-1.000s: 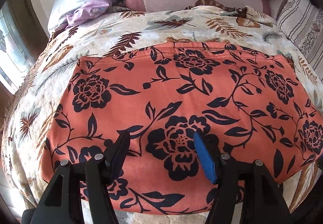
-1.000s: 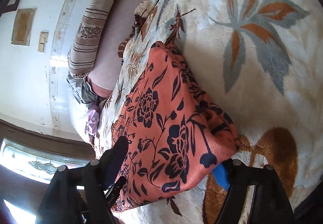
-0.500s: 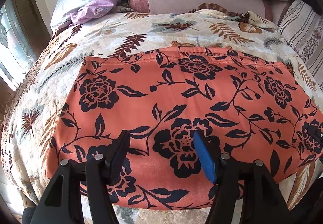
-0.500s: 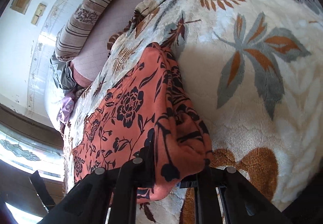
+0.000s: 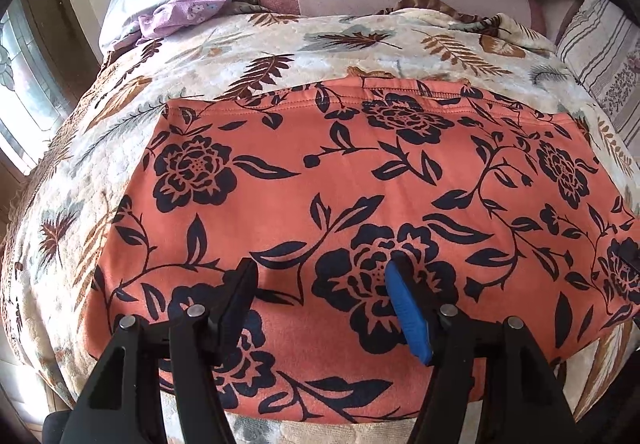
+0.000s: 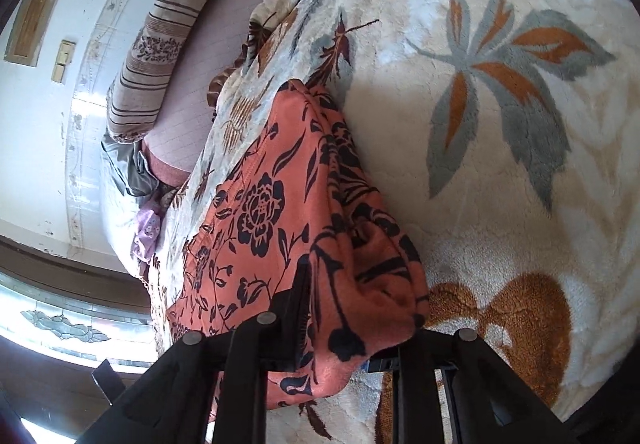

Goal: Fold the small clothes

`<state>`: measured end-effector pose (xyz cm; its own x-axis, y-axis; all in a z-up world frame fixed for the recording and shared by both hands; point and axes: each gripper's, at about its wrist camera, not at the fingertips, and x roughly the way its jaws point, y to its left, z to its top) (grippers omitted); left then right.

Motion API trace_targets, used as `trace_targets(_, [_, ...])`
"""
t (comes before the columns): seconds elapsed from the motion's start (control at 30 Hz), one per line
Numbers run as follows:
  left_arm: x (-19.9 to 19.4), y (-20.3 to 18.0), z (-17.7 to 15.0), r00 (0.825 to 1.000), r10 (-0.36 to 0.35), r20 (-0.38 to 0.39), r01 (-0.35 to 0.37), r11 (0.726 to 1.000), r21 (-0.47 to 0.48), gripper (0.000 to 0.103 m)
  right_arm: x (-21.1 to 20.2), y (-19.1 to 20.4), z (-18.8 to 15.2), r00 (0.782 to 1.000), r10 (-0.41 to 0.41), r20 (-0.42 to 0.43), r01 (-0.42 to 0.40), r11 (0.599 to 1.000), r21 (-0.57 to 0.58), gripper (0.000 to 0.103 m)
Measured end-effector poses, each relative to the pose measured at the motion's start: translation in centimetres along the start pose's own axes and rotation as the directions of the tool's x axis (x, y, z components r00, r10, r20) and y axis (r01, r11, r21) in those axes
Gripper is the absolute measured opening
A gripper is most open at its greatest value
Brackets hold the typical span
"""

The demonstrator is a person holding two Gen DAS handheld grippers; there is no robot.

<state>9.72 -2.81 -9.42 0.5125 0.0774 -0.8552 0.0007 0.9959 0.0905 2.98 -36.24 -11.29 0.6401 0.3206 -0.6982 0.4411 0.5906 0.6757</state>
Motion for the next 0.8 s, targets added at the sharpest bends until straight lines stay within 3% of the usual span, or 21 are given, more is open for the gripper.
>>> trace_targets(0.03, [0.2,0.1,-0.1,1.0,0.001,-0.008,-0.001,1.0,0.002,0.068,0.1,0.0,0.0,1.0,-0.001,-0.005,0.001,1.0,0.002,0.034])
trace_targets(0.1, [0.3,0.2,-0.1,1.0,-0.006,-0.006,0.006,1.0,-0.001,0.068,0.3,-0.3,-0.1,1.0,-0.011,-0.012,0.012,1.0,0.021,0.074])
trace_targets(0.13, [0.2,0.2,-0.1,1.0,-0.007,-0.005,0.007,1.0,-0.001,0.068,0.2,-0.4,-0.1,1.0,0.004,-0.003,-0.004,0.999,0.033,0.076])
trace_targets(0.27, [-0.4,0.6,0.1,1.0,-0.013,0.004,0.013,1.0,-0.009,0.068,0.1,-0.3,0.2,1.0,0.017,-0.008,-0.017,1.0,0.022,0.073])
trace_targets(0.33, [-0.7,0.9,0.1,1.0,-0.013,0.015,0.013,1.0,-0.015,0.068,0.1,-0.5,0.4,1.0,0.004,-0.011,-0.004,1.0,0.019,0.053])
trace_targets(0.37, [-0.9,1.1,0.1,1.0,-0.015,0.017,0.015,1.0,-0.018,0.068,0.2,-0.6,0.4,1.0,-0.002,-0.015,0.002,1.0,0.02,0.033])
trace_targets(0.47, [-0.7,1.3,0.0,1.0,-0.005,0.016,0.006,1.0,-0.008,0.067,0.4,-0.7,0.5,0.999,-0.036,-0.023,0.036,0.999,0.002,0.022])
trace_targets(0.6, [-0.3,1.4,-0.2,1.0,-0.001,-0.004,0.0,1.0,-0.009,0.068,0.5,-0.5,0.4,0.998,-0.066,-0.024,0.066,0.998,-0.006,0.023])
trace_targets(0.73, [-2.2,1.6,-0.3,0.997,-0.024,0.068,0.024,1.0,-0.012,0.067,0.2,0.0,0.3,0.998,-0.068,-0.013,0.068,0.998,0.0,0.028])
trace_targets(0.8, [-0.8,1.3,-0.6,0.999,-0.026,0.032,0.025,1.0,0.008,0.068,0.5,-0.1,0.3,0.997,-0.071,-0.016,0.071,0.997,0.004,0.031])
